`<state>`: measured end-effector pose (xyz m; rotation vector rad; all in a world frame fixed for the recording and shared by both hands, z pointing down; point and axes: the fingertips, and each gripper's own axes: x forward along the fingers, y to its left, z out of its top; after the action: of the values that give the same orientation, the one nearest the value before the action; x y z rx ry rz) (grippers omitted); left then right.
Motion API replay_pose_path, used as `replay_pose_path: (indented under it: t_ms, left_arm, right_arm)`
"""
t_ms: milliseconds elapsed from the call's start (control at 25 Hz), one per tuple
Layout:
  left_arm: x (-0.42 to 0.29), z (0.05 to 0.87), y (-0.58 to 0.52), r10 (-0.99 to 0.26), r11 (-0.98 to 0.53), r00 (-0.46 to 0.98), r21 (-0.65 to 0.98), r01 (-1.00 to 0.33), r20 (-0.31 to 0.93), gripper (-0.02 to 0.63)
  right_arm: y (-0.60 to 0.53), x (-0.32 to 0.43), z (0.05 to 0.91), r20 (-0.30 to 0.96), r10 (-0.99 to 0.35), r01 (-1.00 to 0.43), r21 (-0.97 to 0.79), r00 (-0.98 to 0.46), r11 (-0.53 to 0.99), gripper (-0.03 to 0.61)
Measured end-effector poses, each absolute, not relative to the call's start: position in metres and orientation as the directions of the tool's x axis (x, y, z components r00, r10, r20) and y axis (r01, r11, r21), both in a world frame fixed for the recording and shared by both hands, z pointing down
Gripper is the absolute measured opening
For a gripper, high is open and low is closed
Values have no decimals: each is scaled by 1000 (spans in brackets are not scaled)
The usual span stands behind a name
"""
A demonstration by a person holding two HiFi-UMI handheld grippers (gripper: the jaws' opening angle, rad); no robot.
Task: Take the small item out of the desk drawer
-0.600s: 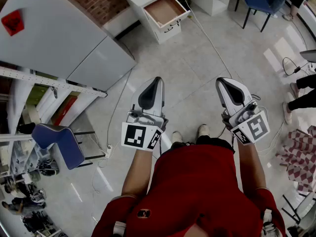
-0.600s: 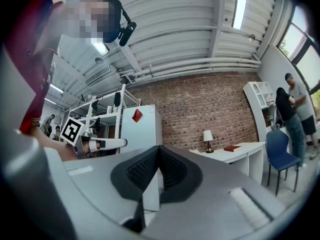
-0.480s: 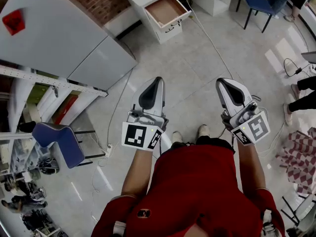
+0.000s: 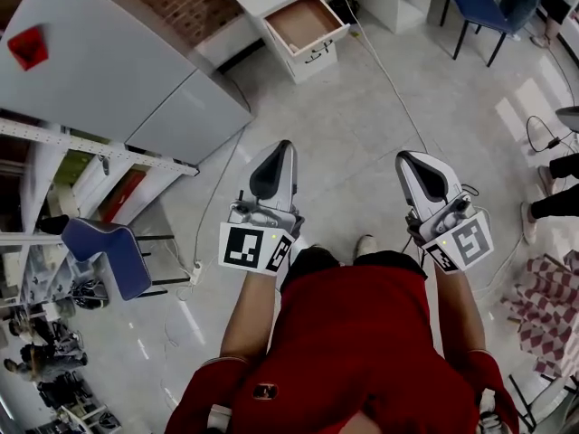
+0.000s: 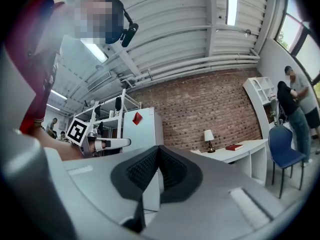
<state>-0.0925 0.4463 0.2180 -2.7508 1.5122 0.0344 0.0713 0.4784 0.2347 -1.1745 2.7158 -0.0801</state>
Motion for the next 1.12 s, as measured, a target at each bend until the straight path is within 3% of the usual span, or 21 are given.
replay_pose_path:
  t_ms: [640,1120]
  left_arm:
    - [-66,249,369,-865,-501,501,9,-865,27,3]
    - [-101,277,151,-880,-476,476,14,-880,5,3]
  right_arm:
    - [382,117,259,-108,-723,-715,-113,-682,690,12]
    - [164,67,253,-67,-704,-702,-56,-707,710,12]
